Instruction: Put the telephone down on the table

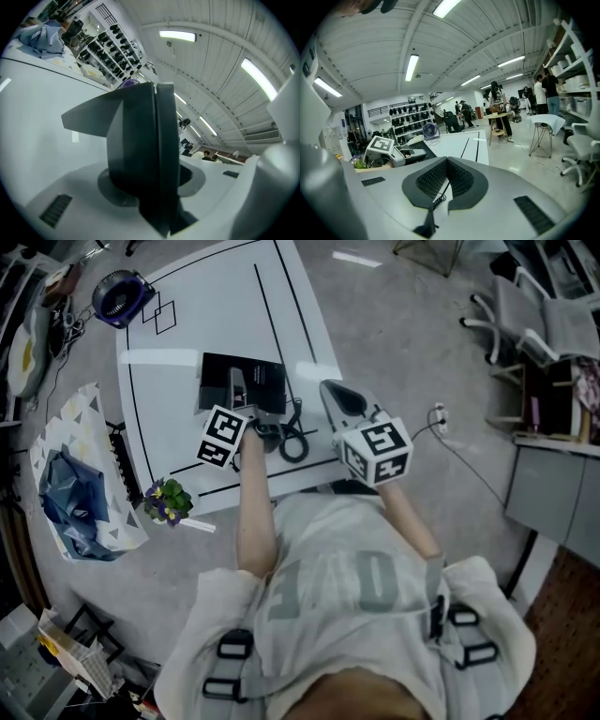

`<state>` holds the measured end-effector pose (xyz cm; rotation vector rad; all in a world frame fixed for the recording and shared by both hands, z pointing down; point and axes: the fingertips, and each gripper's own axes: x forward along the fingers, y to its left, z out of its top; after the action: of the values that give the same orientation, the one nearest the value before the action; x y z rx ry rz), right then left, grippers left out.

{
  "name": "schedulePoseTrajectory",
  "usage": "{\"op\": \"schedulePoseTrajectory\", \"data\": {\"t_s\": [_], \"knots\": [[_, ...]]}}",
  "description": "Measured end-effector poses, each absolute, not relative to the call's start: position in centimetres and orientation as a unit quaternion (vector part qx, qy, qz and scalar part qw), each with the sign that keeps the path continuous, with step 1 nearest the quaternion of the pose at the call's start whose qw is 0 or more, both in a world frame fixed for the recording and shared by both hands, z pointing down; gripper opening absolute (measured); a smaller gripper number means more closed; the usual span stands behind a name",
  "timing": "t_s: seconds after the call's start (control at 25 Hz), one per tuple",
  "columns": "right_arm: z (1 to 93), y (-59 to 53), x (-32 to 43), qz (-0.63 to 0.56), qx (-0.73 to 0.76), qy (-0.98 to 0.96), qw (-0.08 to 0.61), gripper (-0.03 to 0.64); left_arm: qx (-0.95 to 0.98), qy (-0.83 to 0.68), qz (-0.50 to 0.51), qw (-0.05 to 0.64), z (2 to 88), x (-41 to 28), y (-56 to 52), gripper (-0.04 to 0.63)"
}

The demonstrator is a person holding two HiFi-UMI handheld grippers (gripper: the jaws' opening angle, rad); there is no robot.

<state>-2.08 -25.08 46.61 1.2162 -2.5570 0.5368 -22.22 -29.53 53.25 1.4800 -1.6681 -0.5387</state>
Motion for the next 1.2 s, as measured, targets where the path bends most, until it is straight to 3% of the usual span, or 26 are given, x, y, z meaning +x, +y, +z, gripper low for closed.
{"op": "schedulePoseTrajectory", "data": {"t_s": [0.68,1.2], "knots": [[47.3,-24.4,-2.5,0.181,0.414,-0.881,0.141,0.008,0.536,-0.648,-0.284,0.460,55.5,-23.6,-28.6,0.166],[47.3,-24.0,-2.5,0.180,0.413,-0.881,0.146,0.008,0.552,-0.628,-0.311,0.452,55.7,-23.6,-28.3,0.169]]}}
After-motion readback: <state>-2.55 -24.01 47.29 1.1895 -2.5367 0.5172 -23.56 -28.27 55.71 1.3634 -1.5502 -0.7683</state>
